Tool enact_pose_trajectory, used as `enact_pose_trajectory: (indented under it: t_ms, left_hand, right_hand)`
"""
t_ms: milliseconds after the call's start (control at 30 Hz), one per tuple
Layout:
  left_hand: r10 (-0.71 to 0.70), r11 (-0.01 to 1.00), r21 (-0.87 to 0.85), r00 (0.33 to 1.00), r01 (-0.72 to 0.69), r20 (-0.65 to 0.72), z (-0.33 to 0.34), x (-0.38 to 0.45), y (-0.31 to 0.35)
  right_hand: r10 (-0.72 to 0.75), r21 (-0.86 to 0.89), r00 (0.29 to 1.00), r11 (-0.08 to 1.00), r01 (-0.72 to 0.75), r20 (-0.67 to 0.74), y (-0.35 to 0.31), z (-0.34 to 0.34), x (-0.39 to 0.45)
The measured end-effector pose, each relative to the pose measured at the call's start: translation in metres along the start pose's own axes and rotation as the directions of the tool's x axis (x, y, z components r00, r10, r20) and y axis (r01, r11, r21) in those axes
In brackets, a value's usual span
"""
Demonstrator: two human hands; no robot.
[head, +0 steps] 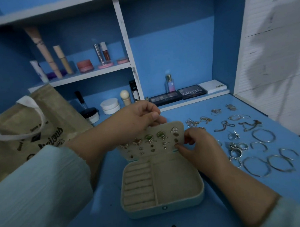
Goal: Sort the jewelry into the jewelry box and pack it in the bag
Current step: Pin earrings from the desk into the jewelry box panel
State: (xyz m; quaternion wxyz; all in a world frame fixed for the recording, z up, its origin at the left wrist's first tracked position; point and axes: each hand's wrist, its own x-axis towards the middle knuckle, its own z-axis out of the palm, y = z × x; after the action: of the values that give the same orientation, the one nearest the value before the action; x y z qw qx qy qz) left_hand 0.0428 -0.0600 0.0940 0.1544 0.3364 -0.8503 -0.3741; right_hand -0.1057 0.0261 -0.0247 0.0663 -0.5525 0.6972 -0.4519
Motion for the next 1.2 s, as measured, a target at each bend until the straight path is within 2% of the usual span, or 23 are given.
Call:
enact_pose_trajectory:
  t_ms: [100,267,367,533,767,967,1200]
  left_hand:
    - [-0.047,0.999,-0.023,0.999,0.047,0.010,-0.006,0.005,0.004]
    - [-0.155,0.986,0.080,0.986,0.149,0.063,-0.006,0.024,0.009]
    - [-0.192,0.973,0.154,0.974,0.173,0.118,0.006,0.034,0.005]
    - [-0.289,0.912,0.349,0.943,0.217,0.167,0.030,0.040,-0.006]
    - [-0.378,0.916,0.223,0.903,0.333,0.206,0.049,0.042,-0.020]
    - [-0.359,0.903,0.326,0.909,0.280,0.213,0.052,0.040,-0.024]
    - [-0.207,0.896,0.431,0.958,0.104,0.199,0.053,0.040,-0.019]
  right_hand:
    - [-0.019,0.014,1.000,1.000,0.019,0.018,0.004,-0.002,-0.001]
    - [-0.118,0.005,0.990,0.993,0.118,0.079,0.017,-0.002,-0.003]
    - [-0.207,-0.046,0.977,0.977,0.209,0.050,0.024,0.001,-0.002]
    - [-0.310,-0.013,0.950,0.951,0.309,-0.037,0.025,0.003,-0.003]
    - [-0.311,-0.025,0.949,0.950,0.311,-0.039,0.025,0.005,-0.002]
    - [-0.341,-0.021,0.939,0.940,0.341,-0.046,0.027,0.006,0.000]
    - [-0.346,-0.028,0.936,0.938,0.345,-0.064,0.026,0.006,-0.002]
